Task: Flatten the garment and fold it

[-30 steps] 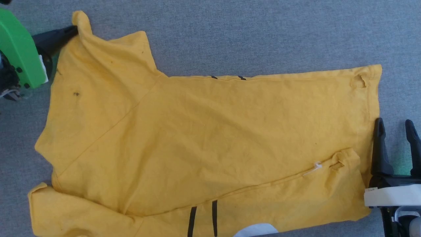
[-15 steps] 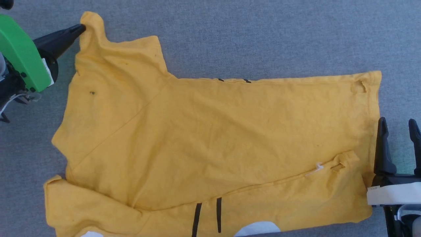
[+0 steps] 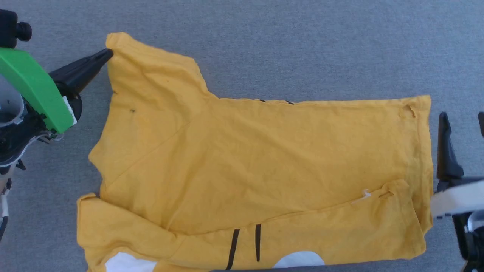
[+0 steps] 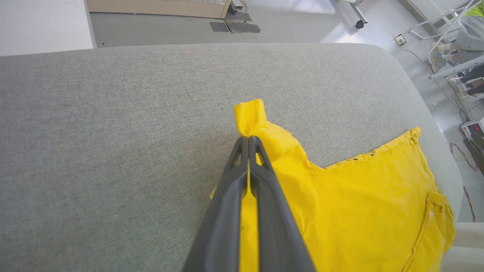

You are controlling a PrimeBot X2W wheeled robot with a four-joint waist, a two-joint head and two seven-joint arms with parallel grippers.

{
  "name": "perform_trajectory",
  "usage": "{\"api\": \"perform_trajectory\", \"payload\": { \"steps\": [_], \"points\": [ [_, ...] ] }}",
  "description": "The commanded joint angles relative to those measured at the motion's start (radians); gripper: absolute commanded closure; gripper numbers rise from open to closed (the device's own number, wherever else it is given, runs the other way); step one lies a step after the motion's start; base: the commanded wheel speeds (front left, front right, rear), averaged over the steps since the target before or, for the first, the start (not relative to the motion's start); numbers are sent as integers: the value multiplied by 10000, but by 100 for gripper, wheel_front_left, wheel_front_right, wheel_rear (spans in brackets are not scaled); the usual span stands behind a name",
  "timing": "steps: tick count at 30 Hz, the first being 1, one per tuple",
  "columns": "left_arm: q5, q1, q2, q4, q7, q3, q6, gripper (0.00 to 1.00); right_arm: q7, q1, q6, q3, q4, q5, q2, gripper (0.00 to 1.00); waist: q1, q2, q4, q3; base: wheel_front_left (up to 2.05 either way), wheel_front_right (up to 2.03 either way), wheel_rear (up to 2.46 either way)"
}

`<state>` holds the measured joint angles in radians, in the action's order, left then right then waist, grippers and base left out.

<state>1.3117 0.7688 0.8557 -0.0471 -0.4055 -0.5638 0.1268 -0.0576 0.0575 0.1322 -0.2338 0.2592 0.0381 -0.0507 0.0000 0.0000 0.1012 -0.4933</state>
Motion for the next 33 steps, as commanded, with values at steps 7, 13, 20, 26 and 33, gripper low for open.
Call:
{"api": "perform_trajectory", "payload": {
  "steps": [7, 13, 20, 26, 33],
  "points": [
    [142, -7, 81, 138, 276, -389, 38, 100, -3936, 1268, -15, 76, 271, -280, 5, 0, 0, 0, -354, 128, 0, 0, 0],
    [182, 277, 127, 243, 369, -707, 38, 100, -6151, 2138, -15, -5, -186, -385, 5, 0, 0, 0, -478, -59, 0, 0, 0],
    [262, 606, 238, 347, 432, -1026, 38, 100, -6929, 2656, -15, -214, -565, -670, -22, 0, 0, 0, -589, -367, 0, 0, 0],
    [353, 830, 379, 383, 553, -1247, 38, 100, -7334, 2805, -15, -391, -1052, -645, -78, 0, 0, 0, -637, -566, 0, 0, 0],
    [469, 1021, 485, 307, 780, -1479, 38, 100, -7071, 3031, -15, -247, -1293, -469, -49, 100, 0, 0, -631, -552, 0, 0, 0]
  ]
}}
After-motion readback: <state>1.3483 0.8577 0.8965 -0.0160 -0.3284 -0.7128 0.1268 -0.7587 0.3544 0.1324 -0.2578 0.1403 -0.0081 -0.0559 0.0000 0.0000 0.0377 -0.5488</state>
